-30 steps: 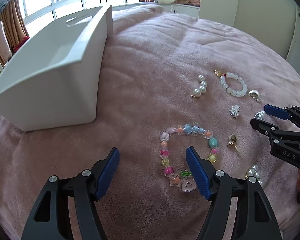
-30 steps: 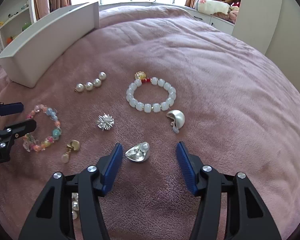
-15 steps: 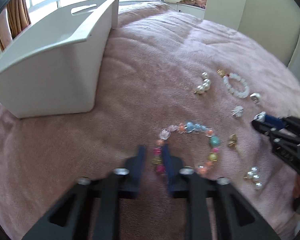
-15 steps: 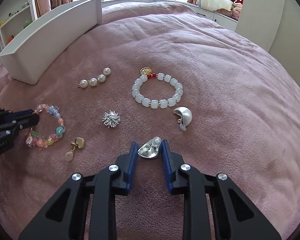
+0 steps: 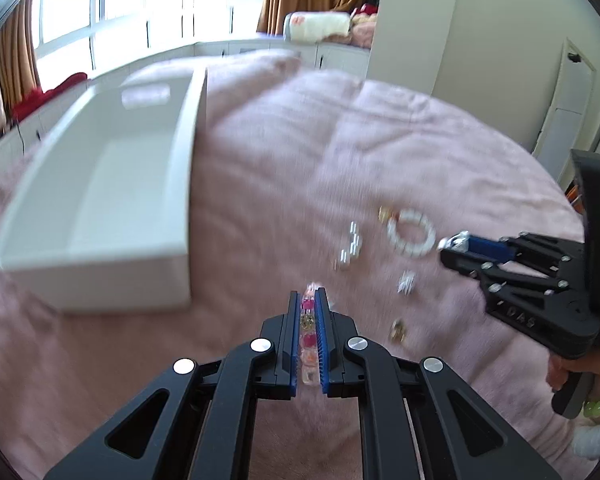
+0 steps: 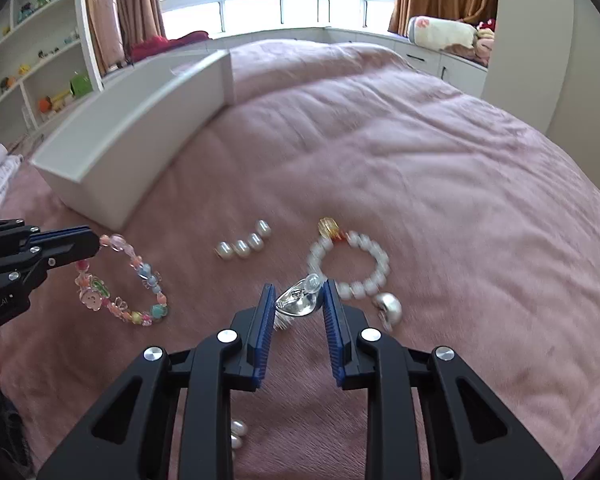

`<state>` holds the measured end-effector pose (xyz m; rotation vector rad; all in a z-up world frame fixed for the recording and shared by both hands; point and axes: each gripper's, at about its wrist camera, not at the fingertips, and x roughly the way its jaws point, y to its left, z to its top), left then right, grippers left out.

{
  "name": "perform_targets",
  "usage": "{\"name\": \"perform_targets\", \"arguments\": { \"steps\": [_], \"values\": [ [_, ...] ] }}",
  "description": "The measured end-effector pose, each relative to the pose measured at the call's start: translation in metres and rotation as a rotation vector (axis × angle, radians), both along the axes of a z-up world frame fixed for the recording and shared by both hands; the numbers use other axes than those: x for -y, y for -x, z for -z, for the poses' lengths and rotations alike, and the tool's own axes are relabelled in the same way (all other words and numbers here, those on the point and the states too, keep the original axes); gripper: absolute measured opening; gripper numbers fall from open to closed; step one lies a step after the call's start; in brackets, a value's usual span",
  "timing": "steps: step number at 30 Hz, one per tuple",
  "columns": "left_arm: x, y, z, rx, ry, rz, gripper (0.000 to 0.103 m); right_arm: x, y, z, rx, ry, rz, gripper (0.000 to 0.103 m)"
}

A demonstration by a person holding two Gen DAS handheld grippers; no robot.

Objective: Organize jewelry
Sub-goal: 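Carry both items into the white box and open both tools to release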

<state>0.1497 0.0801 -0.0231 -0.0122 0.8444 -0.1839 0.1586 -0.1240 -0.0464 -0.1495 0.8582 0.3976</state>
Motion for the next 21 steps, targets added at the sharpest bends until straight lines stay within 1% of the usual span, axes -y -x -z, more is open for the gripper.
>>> {"name": "perform_targets", "arguments": {
  "steps": [4,6,9,11,13,15,17,21],
  "values": [
    [-0.008,-0.005,-0.045,0.08,-0.005,0.0,0.012,-0.03,-0.01,-0.036,0.047,-0.039,-0.058,0.025],
    [-0.019,-0.007,-0.072,0.122,0.01,-0.021,0.012,-0.045,-0.013,-0.05,0.077,-0.04,-0.078,0.025],
    [-0.037,-0.01,-0.106,0.182,0.02,-0.053,0.012,-0.074,-0.023,-0.074,0.107,-0.085,-0.114,0.025],
    [-0.05,-0.015,-0.123,0.208,-0.009,-0.072,0.013,-0.095,-0.029,-0.086,0.127,-0.096,-0.139,0.025],
    [-0.062,-0.024,-0.134,0.215,-0.051,-0.095,0.013,-0.117,-0.037,-0.094,0.134,-0.105,-0.16,0.025],
    [-0.079,-0.035,-0.139,0.209,-0.085,-0.126,0.013,-0.14,-0.046,-0.099,0.129,-0.115,-0.184,0.025],
    [-0.097,-0.048,-0.135,0.176,-0.101,-0.158,0.013,-0.161,-0.054,-0.099,0.112,-0.121,-0.209,0.025],
    [-0.13,-0.067,-0.109,0.097,-0.121,-0.212,0.013,-0.203,-0.071,-0.083,0.067,-0.093,-0.248,0.025]
  ]
}}
